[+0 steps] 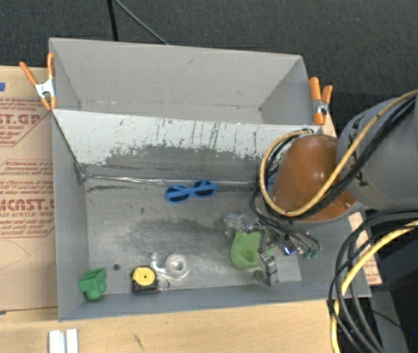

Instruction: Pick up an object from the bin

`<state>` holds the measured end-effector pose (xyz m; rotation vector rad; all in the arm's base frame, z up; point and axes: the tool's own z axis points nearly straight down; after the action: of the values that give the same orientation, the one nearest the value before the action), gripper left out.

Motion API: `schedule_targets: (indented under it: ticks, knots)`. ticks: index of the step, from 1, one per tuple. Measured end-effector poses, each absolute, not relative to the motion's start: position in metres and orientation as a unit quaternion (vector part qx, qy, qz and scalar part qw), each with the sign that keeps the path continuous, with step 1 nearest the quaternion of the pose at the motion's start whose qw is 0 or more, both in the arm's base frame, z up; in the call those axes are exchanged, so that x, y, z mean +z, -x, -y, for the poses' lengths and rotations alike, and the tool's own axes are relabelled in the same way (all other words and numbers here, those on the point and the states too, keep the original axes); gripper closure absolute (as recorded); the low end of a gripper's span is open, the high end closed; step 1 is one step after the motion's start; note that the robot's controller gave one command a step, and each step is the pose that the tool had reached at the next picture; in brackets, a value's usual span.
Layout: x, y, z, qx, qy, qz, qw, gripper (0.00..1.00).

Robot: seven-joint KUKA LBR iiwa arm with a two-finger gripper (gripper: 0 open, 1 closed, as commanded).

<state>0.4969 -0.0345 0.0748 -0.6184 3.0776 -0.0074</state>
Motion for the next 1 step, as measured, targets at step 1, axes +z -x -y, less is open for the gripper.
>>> schedule_targets:
  ticks: [1]
  knots:
    - [0.0762, -0.498, 0.0357, -0.003, 0.196, -0.981, 0.003, 1.0]
